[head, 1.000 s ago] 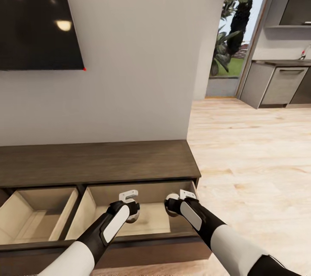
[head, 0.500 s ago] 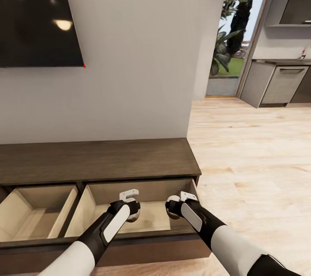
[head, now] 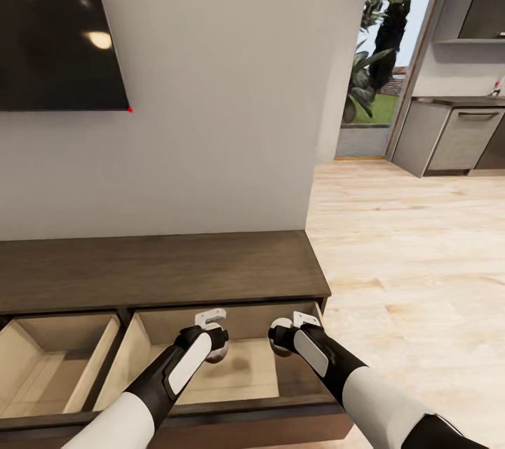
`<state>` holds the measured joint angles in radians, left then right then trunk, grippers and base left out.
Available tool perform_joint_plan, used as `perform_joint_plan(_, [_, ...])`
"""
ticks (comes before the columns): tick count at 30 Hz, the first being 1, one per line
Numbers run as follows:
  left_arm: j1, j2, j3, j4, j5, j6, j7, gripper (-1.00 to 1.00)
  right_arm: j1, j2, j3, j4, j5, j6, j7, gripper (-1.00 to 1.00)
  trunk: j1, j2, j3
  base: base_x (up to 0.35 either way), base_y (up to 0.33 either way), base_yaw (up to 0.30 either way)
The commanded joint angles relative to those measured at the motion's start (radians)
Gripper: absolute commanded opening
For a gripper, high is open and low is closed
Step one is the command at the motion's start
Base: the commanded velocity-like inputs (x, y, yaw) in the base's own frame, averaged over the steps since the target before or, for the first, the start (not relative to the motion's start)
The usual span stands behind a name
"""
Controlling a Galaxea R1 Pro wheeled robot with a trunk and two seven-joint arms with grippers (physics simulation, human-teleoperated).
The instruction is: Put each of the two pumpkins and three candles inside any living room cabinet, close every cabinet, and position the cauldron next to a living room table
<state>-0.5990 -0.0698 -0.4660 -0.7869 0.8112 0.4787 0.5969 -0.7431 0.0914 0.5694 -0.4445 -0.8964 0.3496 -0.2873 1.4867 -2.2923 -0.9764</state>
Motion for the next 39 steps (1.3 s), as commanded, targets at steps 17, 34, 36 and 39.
perform_joint_plan(17, [-0.001, -0.004, -0.003, 0.0, 0.008, 0.001, 0.012, -1.0, -0.001, 0.001, 0.007, 0.059, -0.006, -0.06, 0.007, -1.0, 0.057, -0.105, -0.048, 0.001, 0.0, 0.0])
perform_joint_plan(34, [-0.001, -0.005, -0.008, 0.0, 0.006, 0.001, 0.012, -1.0, -0.001, 0.003, 0.045, 0.063, -0.007, -0.075, 0.022, -1.0, 0.114, -0.208, -0.103, 0.0, 0.0, 0.0])
perform_joint_plan(36, [-0.001, -0.005, -0.008, -0.001, 0.005, 0.001, 0.013, -1.0, -0.001, 0.004, 0.047, 0.063, -0.007, -0.075, 0.022, -1.0, 0.114, -0.208, -0.103, 0.0, 0.0, 0.0])
perform_joint_plan(39, [-0.001, -0.005, -0.008, -0.001, 0.005, 0.001, 0.012, -1.0, -0.001, 0.004, 0.047, 0.063, -0.008, -0.075, 0.022, -1.0, 0.114, -0.208, -0.103, 0.0, 0.0, 0.0])
